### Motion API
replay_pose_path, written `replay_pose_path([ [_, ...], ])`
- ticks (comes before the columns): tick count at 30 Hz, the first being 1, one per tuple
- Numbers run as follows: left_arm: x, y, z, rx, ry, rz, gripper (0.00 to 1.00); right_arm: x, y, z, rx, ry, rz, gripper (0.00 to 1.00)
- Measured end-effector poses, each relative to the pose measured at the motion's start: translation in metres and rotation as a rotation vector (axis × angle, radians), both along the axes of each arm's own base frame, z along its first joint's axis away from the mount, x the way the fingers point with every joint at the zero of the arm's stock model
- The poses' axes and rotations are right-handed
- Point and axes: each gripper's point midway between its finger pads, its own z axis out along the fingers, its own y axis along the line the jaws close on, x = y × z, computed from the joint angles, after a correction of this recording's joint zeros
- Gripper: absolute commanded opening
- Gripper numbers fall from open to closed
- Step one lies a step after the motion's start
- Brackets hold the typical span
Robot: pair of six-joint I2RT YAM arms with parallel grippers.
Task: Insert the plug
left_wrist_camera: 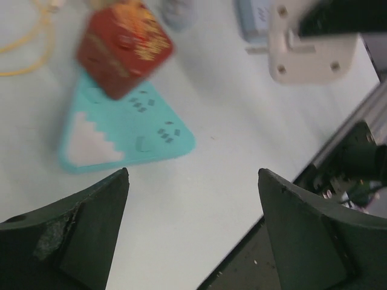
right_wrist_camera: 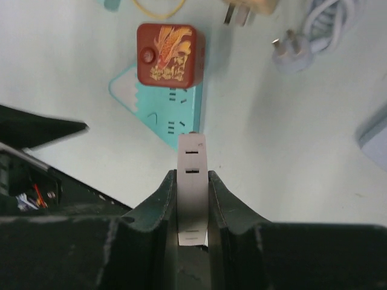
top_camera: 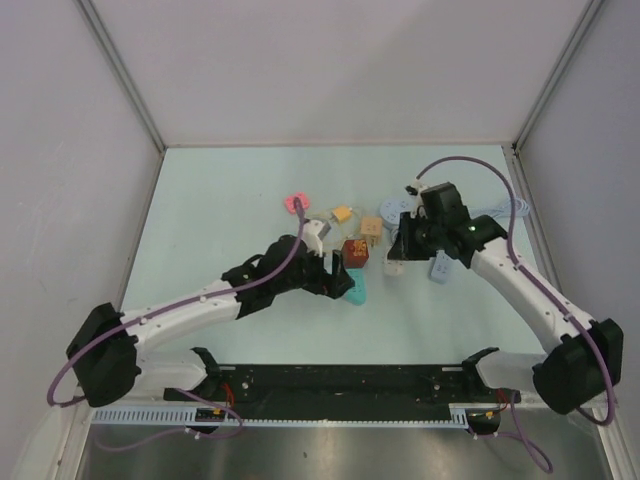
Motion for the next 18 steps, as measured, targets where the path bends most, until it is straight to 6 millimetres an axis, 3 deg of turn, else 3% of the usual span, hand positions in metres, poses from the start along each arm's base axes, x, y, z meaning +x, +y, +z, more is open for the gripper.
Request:
replay_pose_path([
  [2, 0.015, 0.020, 0.005, -0.014, -0.014, 0.079, 0.92, -0.002, 0.014, -0.006, -0.034, 0.031, 0.050, 0.00],
  [6, 0.043, 0.063, -0.003, 0.008, -0.001, 0.218, 0.91, -0.003, 0.041, -0.018, -0.100, 0.093, 0.133, 0.00],
  [11, 0.061, 0.106, -0.013, 0.031, 0.018, 0.339, 0.91, -0.002, 0.063, -0.035, -0.175, 0.162, 0.203, 0.00],
  [15, 0.070, 0.127, -0.018, 0.025, 0.029, 0.397, 0.91, -0.002, 0.074, -0.045, -0.215, 0.204, 0.237, 0.00],
  [18, 0.071, 0.132, -0.023, 0.025, 0.043, 0.409, 0.92, 0.000, 0.078, -0.051, -0.240, 0.232, 0.248, 0.00],
])
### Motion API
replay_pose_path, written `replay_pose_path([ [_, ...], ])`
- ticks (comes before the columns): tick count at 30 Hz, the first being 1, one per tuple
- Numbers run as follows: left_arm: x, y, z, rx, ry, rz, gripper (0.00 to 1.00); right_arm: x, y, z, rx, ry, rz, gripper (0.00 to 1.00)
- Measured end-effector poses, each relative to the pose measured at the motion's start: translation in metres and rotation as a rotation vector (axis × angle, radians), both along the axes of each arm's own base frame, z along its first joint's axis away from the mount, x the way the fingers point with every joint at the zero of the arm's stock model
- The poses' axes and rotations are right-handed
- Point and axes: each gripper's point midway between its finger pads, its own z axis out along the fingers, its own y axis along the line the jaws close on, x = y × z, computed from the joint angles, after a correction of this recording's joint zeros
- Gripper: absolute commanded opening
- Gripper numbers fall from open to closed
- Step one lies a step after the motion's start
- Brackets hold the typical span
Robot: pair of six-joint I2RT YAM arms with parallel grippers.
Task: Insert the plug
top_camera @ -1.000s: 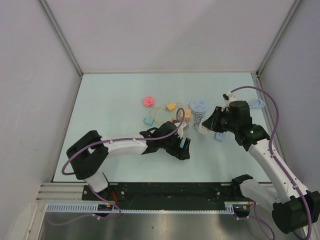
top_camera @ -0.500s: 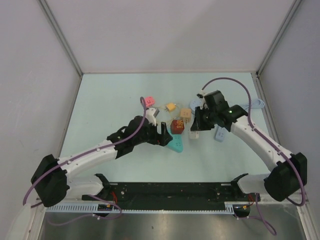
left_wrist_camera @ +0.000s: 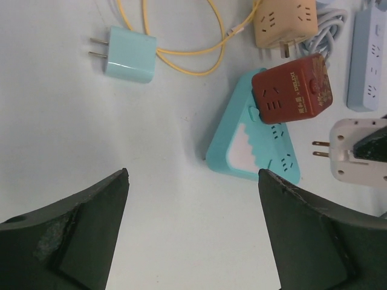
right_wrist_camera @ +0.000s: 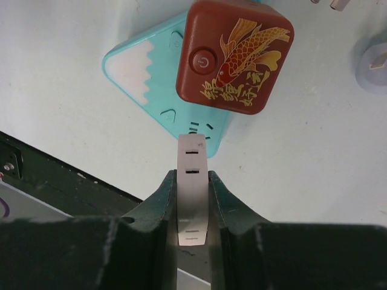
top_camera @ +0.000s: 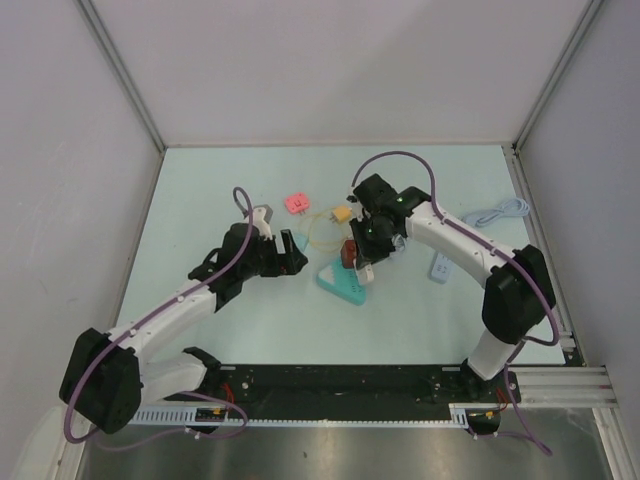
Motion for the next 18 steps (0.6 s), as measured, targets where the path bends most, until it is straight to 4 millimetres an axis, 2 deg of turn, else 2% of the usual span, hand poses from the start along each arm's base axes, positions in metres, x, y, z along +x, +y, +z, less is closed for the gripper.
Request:
replay_pose_path([
  [18, 0.002, -0.034, -0.036, -0.048, 0.147, -0.121, 0.93, -0.011, 0.008, -0.041, -0.150, 0.081, 0.051, 0.00],
])
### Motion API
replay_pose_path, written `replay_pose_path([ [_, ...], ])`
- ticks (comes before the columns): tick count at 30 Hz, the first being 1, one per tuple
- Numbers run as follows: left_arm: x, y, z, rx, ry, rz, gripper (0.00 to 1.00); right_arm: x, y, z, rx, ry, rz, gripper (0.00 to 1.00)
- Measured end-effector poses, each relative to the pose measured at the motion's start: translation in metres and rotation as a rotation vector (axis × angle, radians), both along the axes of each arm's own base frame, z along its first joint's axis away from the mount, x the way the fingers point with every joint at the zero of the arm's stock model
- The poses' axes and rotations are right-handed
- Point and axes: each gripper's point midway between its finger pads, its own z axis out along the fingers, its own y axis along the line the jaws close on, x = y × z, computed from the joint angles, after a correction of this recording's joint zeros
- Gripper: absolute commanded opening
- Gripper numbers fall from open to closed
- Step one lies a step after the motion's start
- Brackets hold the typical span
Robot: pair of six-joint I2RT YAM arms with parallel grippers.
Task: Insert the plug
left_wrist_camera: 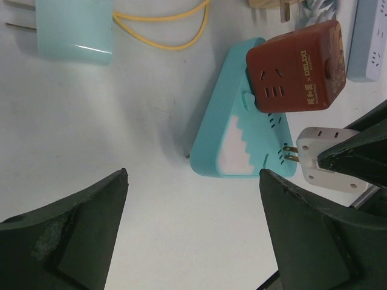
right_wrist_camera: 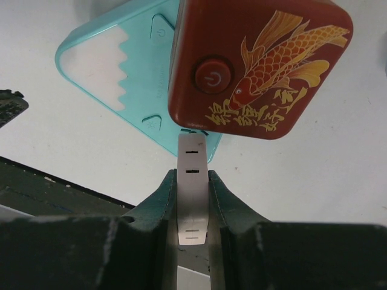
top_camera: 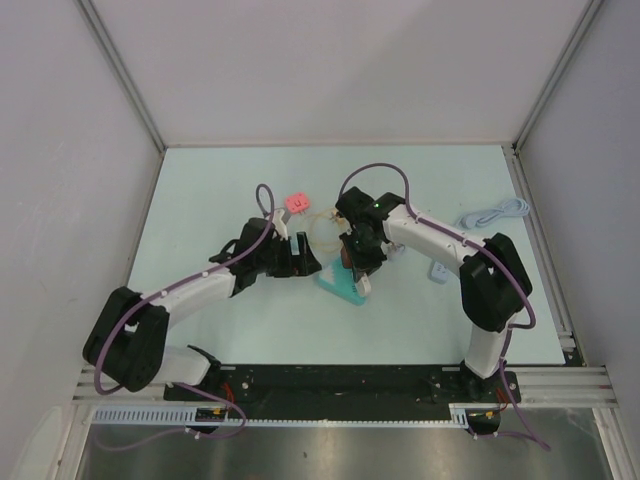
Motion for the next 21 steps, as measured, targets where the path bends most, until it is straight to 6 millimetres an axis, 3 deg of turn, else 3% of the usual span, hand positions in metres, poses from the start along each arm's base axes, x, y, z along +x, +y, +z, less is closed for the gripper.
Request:
replay_pose_path([
  [11, -0.011, -0.014, -0.028, 0.028, 0.076, -0.046, 0.93, -0.002, 0.003, -0.001, 0.009, 0.011, -0.002, 0.00],
  [21, -0.012, -0.017, -0.031, 0.028, 0.084, -0.049, 0.93, -0.003, 0.006, -0.002, 0.018, 0.024, -0.005, 0.00],
])
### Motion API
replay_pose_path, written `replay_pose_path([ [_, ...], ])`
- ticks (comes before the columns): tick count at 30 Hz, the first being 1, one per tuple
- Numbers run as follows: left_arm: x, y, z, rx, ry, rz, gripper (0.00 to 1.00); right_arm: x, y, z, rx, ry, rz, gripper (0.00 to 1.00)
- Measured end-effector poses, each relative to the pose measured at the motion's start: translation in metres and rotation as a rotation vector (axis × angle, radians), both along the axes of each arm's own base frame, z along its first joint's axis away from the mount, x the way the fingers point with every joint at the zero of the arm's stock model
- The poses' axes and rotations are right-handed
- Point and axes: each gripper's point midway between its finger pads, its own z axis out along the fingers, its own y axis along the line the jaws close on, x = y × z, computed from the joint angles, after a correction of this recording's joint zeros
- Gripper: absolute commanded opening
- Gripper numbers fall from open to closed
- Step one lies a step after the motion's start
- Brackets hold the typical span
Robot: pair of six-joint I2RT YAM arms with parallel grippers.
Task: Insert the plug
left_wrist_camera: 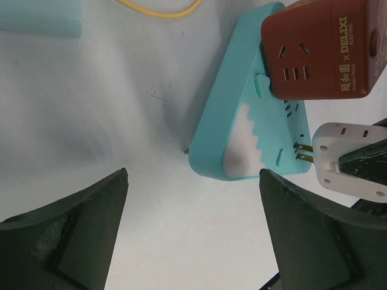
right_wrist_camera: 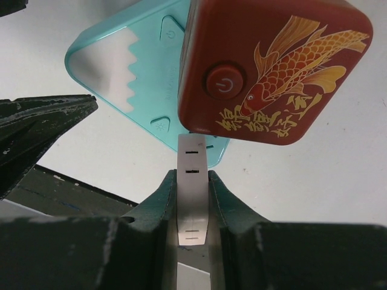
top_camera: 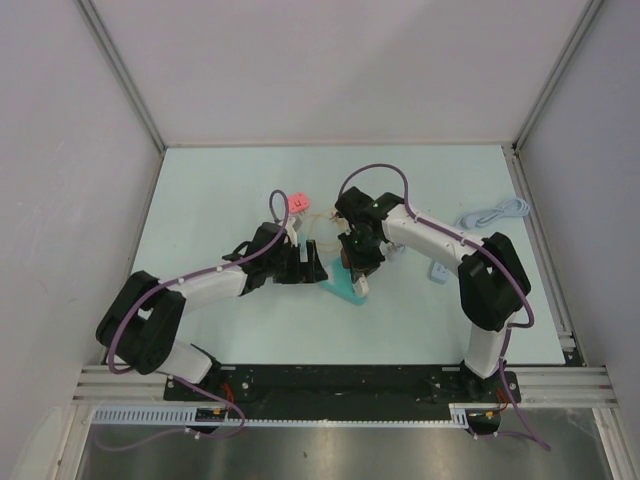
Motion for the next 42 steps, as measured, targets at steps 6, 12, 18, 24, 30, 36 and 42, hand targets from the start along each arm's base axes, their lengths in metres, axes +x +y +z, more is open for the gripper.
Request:
replay_pose_path([
  [6, 0.000, 0.000, -0.002, 0.002, 0.003, 0.000, 0.93, 0.001, 0.000, 0.000, -0.001, 0.003, -0.007, 0.00],
  [12, 0.001, -0.001, -0.004, 0.000, 0.011, 0.005, 0.93, 0.001, 0.001, -0.001, -0.001, 0.003, -0.010, 0.00],
  [18, 0.001, -0.003, -0.004, -0.005, 0.015, 0.005, 0.93, 0.001, 0.000, -0.007, 0.010, -0.009, -0.014, 0.00],
  [24, 0.000, -0.004, -0.004, -0.004, 0.017, 0.004, 0.93, 0.001, -0.001, -0.008, 0.021, -0.030, -0.020, 0.00],
  [30, 0.000, -0.005, -0.005, -0.002, 0.021, 0.003, 0.93, 0.001, 0.001, -0.011, 0.003, -0.056, -0.015, 0.00],
  [36, -0.001, -0.005, -0.004, -0.002, 0.023, 0.001, 0.93, 0.003, 0.005, -0.014, -0.018, -0.099, -0.006, 0.00],
  [42, -0.001, -0.007, -0.003, -0.004, 0.024, -0.003, 0.93, 0.007, 0.007, -0.028, -0.016, -0.132, -0.016, 0.00],
])
